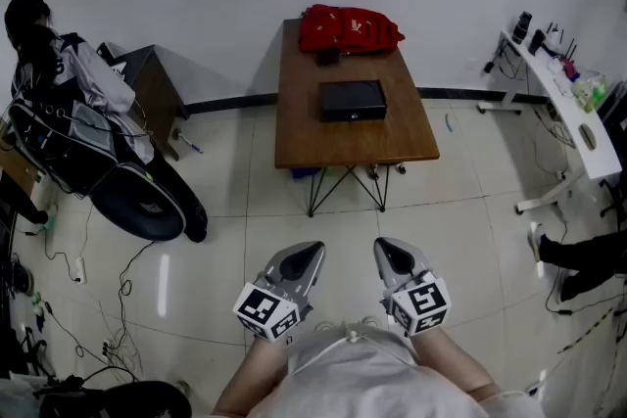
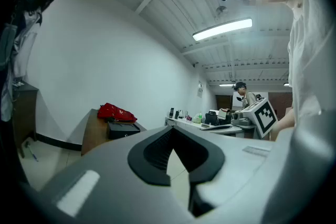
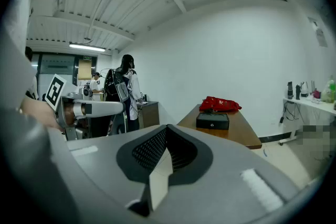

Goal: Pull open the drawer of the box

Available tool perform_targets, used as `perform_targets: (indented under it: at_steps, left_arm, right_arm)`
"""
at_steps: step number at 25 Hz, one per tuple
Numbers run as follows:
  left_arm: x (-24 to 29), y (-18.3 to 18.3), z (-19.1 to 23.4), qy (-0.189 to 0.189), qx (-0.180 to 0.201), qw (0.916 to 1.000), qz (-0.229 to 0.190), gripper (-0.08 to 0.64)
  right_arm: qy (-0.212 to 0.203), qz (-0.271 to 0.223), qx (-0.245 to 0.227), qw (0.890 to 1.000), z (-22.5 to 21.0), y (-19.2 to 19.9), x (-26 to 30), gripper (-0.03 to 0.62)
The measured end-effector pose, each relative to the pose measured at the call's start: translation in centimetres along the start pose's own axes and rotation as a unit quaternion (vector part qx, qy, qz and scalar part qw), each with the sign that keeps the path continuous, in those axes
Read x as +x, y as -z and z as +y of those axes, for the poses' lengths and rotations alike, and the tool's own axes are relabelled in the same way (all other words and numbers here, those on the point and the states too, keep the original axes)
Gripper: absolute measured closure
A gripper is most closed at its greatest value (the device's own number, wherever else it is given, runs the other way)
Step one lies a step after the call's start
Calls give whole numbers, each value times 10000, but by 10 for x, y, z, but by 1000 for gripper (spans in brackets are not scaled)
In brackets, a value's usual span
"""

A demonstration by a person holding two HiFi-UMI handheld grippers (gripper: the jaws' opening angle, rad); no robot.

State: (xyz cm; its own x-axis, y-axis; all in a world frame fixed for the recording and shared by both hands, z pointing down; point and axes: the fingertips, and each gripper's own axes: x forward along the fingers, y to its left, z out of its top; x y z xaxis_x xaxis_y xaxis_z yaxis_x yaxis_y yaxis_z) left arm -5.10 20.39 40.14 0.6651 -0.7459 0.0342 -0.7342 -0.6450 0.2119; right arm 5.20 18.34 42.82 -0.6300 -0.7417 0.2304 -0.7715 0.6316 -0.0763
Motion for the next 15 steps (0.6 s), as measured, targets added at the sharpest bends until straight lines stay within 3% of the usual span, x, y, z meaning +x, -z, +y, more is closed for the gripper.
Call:
perform_targets:
  at_steps: [4,10,15]
  left_arm:
    - [-19,2,23,-76,-65,9999,69,554]
    - [-32,8,49,-186,-186,9996,66,554]
    - [-16,9,67,-219,-187,9996,10,554]
  right_arm:
    - [21,-4,108,9999,15,0,18,583]
    - [-79,180,-169,9997,36,6,41,583]
    - [-143,222,-159,9995,20,7,62,583]
